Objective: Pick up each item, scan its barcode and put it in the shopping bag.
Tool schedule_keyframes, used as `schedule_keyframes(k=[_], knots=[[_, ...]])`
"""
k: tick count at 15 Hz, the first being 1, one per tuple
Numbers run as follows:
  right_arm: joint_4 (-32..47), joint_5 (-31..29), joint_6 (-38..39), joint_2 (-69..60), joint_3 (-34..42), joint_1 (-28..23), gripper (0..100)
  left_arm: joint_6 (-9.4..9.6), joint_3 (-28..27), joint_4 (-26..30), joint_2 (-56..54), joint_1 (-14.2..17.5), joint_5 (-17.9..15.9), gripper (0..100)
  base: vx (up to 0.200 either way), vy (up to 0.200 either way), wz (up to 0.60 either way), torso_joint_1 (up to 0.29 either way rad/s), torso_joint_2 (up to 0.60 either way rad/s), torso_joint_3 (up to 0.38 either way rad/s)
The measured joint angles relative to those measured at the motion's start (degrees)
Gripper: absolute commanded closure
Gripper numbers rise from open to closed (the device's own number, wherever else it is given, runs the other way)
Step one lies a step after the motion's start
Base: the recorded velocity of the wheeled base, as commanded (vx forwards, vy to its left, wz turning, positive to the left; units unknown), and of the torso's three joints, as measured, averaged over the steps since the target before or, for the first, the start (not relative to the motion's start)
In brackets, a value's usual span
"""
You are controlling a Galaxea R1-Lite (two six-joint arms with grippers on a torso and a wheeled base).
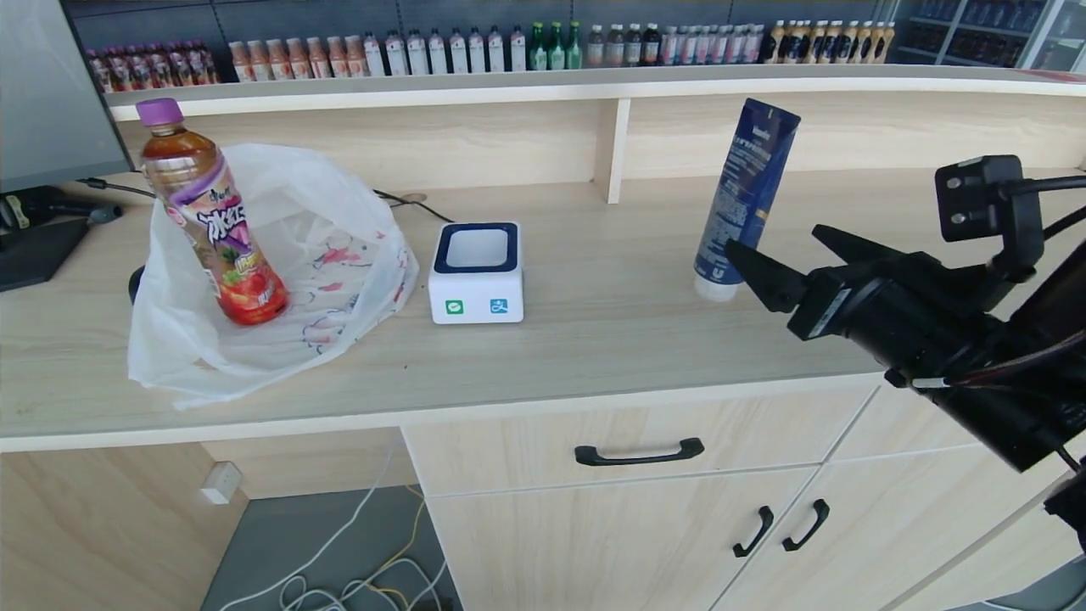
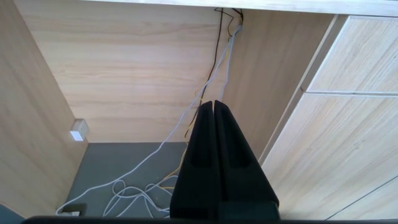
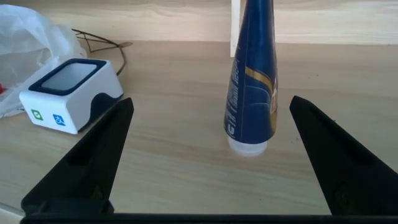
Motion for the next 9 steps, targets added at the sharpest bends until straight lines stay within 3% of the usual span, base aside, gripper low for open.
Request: schedule_keyframes(k=[5,9], knots=[[11.3,0.6,-0.1,1.9,-10.3,-1.9,0,0.02,0.0,0.0,0.0,0.0,0.0,100,0.000,0.000,0.00,0.000,0.00,0.000],[12.1,2.5,-0.2,5.9,-16.0,-4.6,0,0.02,0.0,0.0,0.0,0.0,0.0,100,0.000,0.000,0.00,0.000,0.00,0.000]])
